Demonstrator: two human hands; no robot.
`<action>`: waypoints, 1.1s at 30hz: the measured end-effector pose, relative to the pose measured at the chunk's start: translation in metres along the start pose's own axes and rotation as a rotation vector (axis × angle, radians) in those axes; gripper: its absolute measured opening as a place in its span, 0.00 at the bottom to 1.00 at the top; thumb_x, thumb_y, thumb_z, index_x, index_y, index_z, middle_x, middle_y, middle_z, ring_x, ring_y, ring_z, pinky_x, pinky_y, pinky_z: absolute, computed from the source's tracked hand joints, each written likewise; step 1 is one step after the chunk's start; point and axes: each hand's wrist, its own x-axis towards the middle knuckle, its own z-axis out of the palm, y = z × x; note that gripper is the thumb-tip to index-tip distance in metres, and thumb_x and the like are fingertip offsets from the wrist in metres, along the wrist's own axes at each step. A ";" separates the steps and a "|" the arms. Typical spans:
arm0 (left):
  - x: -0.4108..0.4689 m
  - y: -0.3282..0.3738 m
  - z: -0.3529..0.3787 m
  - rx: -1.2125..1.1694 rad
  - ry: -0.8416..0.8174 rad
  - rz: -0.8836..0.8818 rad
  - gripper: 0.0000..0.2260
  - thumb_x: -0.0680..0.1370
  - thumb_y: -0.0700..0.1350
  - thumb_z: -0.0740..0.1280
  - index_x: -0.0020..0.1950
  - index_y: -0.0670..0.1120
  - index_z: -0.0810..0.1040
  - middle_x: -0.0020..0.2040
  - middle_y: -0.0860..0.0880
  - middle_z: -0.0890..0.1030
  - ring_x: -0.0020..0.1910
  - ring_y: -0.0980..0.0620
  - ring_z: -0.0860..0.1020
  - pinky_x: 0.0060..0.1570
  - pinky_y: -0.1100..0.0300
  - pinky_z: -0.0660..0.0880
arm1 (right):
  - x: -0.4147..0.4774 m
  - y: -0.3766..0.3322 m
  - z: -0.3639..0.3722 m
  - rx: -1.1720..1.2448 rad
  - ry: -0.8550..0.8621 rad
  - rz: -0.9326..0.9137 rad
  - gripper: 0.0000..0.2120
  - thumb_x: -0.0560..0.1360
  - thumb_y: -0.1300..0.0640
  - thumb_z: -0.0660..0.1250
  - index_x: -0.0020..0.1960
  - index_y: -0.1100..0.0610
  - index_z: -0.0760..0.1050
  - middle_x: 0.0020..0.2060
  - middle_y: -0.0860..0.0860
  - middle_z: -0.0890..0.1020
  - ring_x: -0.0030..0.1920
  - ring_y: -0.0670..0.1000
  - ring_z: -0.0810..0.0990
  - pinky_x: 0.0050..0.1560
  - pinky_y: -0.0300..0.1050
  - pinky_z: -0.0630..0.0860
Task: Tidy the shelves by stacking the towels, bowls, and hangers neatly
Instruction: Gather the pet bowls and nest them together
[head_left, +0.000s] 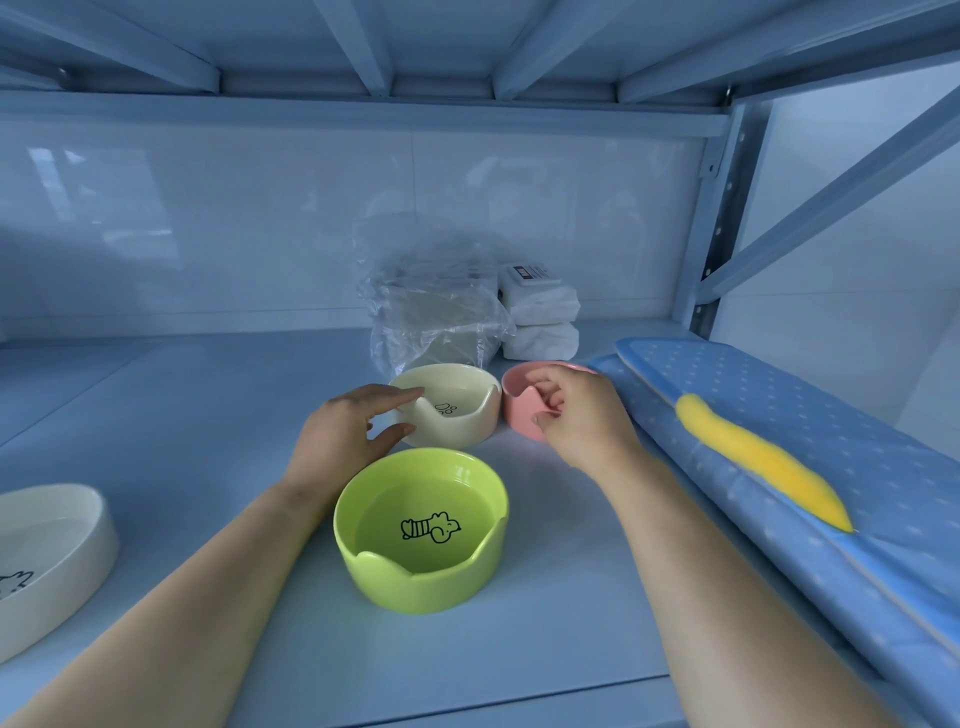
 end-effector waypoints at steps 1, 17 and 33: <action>0.000 -0.001 -0.001 -0.020 -0.002 0.000 0.18 0.72 0.44 0.72 0.61 0.56 0.78 0.55 0.56 0.79 0.51 0.54 0.78 0.48 0.59 0.77 | 0.000 0.000 -0.001 0.007 0.010 -0.003 0.20 0.68 0.68 0.69 0.55 0.51 0.78 0.40 0.43 0.76 0.40 0.45 0.75 0.47 0.36 0.72; 0.005 0.001 0.001 0.032 -0.012 -0.082 0.08 0.72 0.46 0.72 0.50 0.51 0.80 0.51 0.55 0.80 0.46 0.52 0.79 0.48 0.58 0.77 | -0.002 -0.003 0.001 -0.001 0.024 0.005 0.22 0.68 0.71 0.67 0.53 0.48 0.78 0.37 0.39 0.74 0.36 0.42 0.73 0.47 0.39 0.73; 0.005 -0.004 0.007 -0.122 0.050 -0.132 0.11 0.69 0.42 0.75 0.50 0.48 0.81 0.50 0.52 0.80 0.49 0.54 0.77 0.46 0.62 0.75 | -0.001 -0.003 0.000 0.013 -0.018 0.065 0.20 0.68 0.72 0.66 0.48 0.49 0.79 0.38 0.43 0.73 0.37 0.43 0.71 0.42 0.31 0.67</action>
